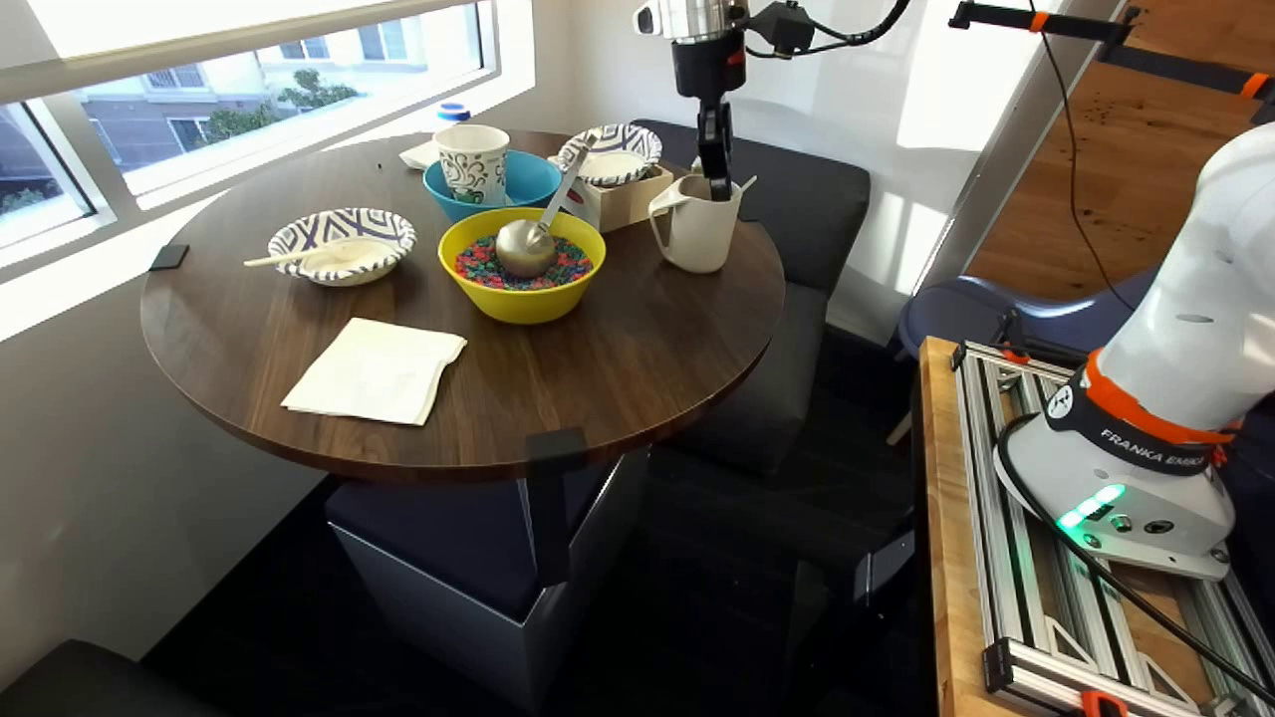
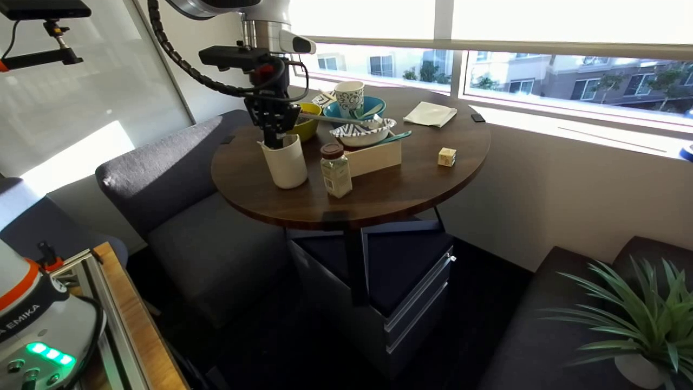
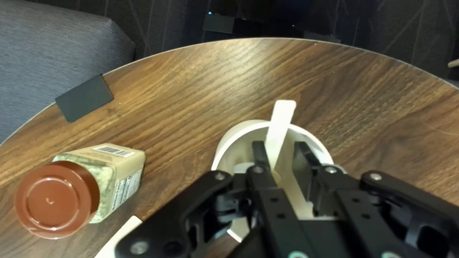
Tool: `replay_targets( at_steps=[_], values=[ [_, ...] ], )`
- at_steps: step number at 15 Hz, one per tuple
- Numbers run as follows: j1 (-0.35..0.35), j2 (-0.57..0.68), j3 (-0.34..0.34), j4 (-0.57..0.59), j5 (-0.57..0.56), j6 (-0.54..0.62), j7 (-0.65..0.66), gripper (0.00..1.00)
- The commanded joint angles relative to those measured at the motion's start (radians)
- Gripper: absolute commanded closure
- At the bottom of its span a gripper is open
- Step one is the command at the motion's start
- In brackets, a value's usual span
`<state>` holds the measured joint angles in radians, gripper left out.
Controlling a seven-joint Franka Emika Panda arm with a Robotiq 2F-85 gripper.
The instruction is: Remove the spoon from the white mug and put it on the napkin on the left
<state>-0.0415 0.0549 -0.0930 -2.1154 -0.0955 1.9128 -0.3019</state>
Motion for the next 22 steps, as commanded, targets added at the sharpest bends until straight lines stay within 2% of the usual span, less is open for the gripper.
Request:
replay_targets(
  at_steps=[1, 3, 6, 9, 12, 13, 18, 22],
  values=[
    [-0.007, 0.039, 0.017, 0.036, -0.006, -0.039, 0.003, 0.74],
    [-0.007, 0.05, 0.021, 0.041, -0.005, -0.045, 0.002, 0.73],
    [-0.007, 0.064, 0.026, 0.042, -0.006, -0.052, 0.001, 0.78],
    [-0.009, 0.072, 0.028, 0.038, -0.008, -0.053, 0.003, 0.78],
    [-0.012, 0.065, 0.025, 0.035, -0.012, -0.057, 0.006, 0.97],
    [-0.013, 0.06, 0.025, 0.034, -0.012, -0.058, 0.006, 0.93],
    [-0.017, 0.01, 0.024, 0.026, -0.01, -0.068, 0.008, 0.94],
    [-0.01, -0.049, 0.03, 0.037, -0.005, -0.141, 0.022, 0.94]
  ],
)
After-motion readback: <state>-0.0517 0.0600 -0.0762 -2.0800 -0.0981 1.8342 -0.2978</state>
